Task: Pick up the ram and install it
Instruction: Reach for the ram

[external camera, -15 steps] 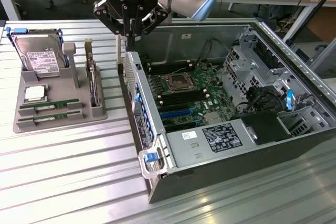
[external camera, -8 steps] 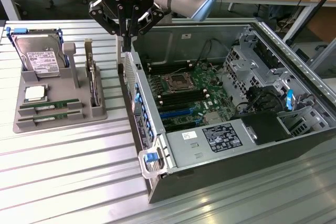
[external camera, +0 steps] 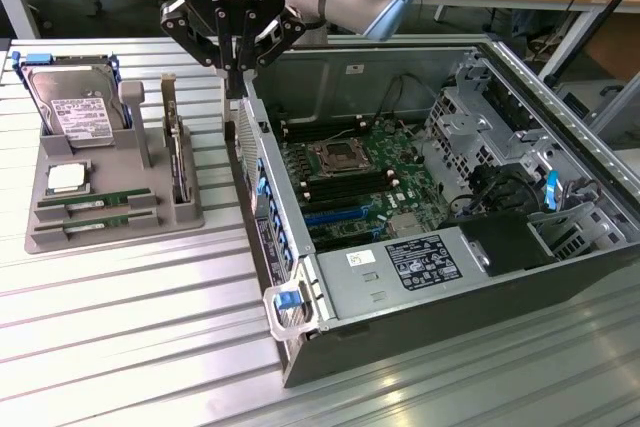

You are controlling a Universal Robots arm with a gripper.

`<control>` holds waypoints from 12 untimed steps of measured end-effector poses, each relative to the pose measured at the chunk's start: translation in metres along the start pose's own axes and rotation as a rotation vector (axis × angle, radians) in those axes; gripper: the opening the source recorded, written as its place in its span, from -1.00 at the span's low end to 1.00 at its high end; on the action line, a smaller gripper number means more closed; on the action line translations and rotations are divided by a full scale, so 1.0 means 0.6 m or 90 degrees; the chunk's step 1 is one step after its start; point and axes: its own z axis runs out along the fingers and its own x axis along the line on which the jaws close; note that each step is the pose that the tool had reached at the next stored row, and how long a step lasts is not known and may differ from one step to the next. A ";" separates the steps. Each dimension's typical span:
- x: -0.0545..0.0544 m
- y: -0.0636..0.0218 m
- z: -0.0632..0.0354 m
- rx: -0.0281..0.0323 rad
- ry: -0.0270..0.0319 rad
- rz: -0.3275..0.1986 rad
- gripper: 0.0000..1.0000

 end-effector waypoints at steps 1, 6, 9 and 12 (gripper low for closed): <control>0.001 0.000 0.000 0.0000 0.0000 0.000 -0.79; 0.010 -0.001 0.000 0.0000 0.0000 0.000 -0.79; 0.014 -0.001 0.000 0.0000 0.0000 0.000 -0.79; 0.020 -0.001 -0.001 0.0000 0.0000 0.000 -0.79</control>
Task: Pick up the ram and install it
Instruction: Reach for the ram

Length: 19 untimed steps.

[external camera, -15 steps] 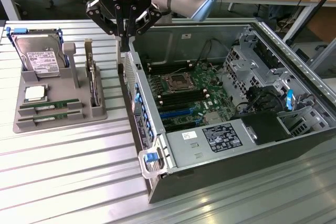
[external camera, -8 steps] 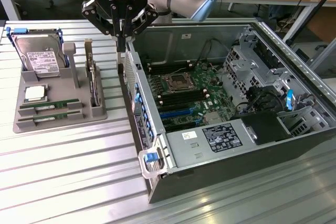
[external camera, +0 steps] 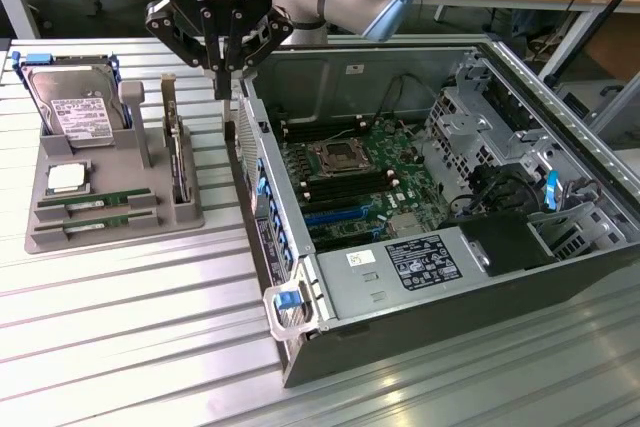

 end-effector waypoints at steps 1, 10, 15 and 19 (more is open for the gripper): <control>0.002 0.000 0.000 0.0000 0.0000 0.000 -0.79; 0.014 -0.001 0.000 0.0000 0.0000 0.000 -0.79; 0.020 -0.001 -0.001 0.0000 0.0000 0.000 -0.79; 0.023 -0.002 -0.001 0.0000 0.0000 0.000 -0.79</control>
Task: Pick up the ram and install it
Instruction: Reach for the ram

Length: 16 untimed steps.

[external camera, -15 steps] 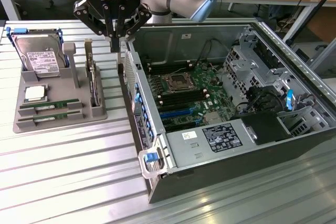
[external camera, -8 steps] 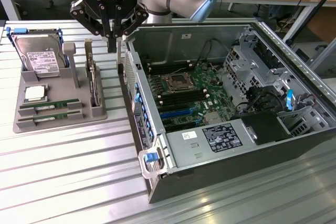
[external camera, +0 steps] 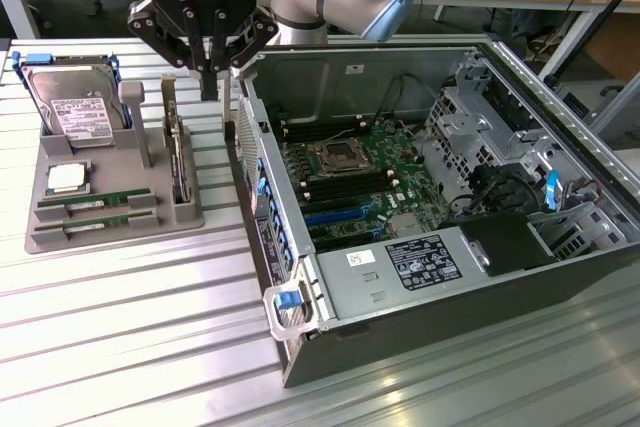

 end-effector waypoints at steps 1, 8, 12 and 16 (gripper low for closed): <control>0.001 0.000 0.000 0.0000 0.0000 0.000 -0.79; 0.010 -0.001 0.000 0.0000 0.0000 0.000 -0.79; 0.017 -0.001 0.000 0.0000 0.0000 0.000 -0.79; 0.020 -0.002 -0.001 0.0000 0.0000 0.000 -0.79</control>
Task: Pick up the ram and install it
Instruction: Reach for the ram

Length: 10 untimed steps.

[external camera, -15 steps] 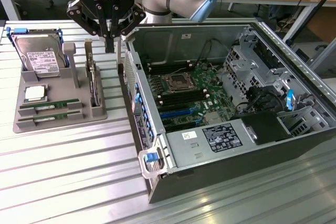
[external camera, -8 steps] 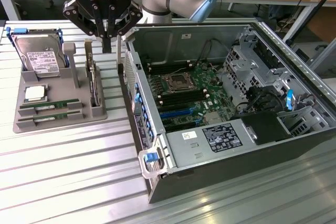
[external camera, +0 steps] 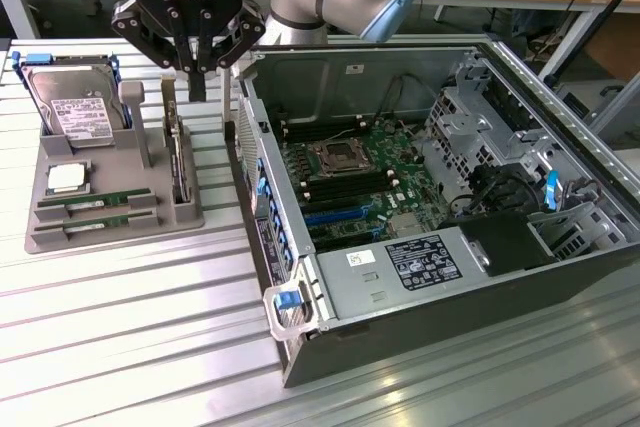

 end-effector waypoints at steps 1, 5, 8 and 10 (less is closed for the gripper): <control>0.001 0.000 0.000 0.0000 0.0000 0.000 -0.79; 0.008 -0.001 0.000 0.0000 0.0000 0.000 -0.79; 0.012 -0.001 0.000 0.0000 0.0000 0.000 -0.79; 0.016 -0.001 -0.001 0.0000 0.0000 0.000 -0.79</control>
